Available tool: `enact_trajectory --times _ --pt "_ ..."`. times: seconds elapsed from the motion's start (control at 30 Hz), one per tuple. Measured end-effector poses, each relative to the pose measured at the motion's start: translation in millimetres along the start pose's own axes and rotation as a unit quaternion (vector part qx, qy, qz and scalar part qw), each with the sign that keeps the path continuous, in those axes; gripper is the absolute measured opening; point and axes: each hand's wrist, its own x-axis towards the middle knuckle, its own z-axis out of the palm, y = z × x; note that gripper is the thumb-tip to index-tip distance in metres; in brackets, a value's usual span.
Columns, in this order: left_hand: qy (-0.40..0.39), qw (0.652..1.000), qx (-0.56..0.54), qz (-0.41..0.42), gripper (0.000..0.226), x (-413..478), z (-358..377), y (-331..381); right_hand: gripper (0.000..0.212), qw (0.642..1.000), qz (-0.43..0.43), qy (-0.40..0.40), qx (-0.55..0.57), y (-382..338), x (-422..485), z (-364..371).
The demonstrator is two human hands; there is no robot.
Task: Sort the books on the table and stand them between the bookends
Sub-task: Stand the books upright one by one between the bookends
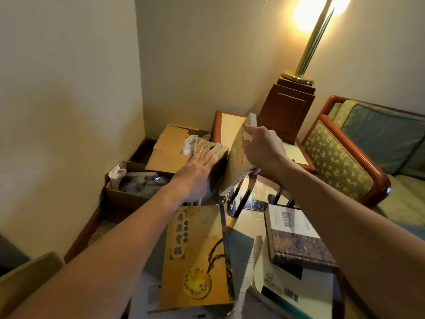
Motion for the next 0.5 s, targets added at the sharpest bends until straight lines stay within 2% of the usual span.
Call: enact_trajectory --times 0.2,0.3,0.4,0.5 --pt "-0.004 1.0 -0.015 0.0 0.087 -5 -3 -7 0.063 0.995 -0.069 -0.064 -0.019 6 8 42" --pt "0.036 0.999 -0.026 -0.005 0.082 -6 1 -8 0.072 0.993 -0.039 -0.112 0.019 1 9 63" --pt "0.062 0.998 0.026 -0.01 0.075 -2 8 -8 0.054 0.986 -0.021 -0.166 0.008 -6 11 80" --pt "0.073 0.997 0.026 -0.016 0.074 -2 11 -8 0.04 0.981 -0.005 -0.18 0.071 -9 8 86"
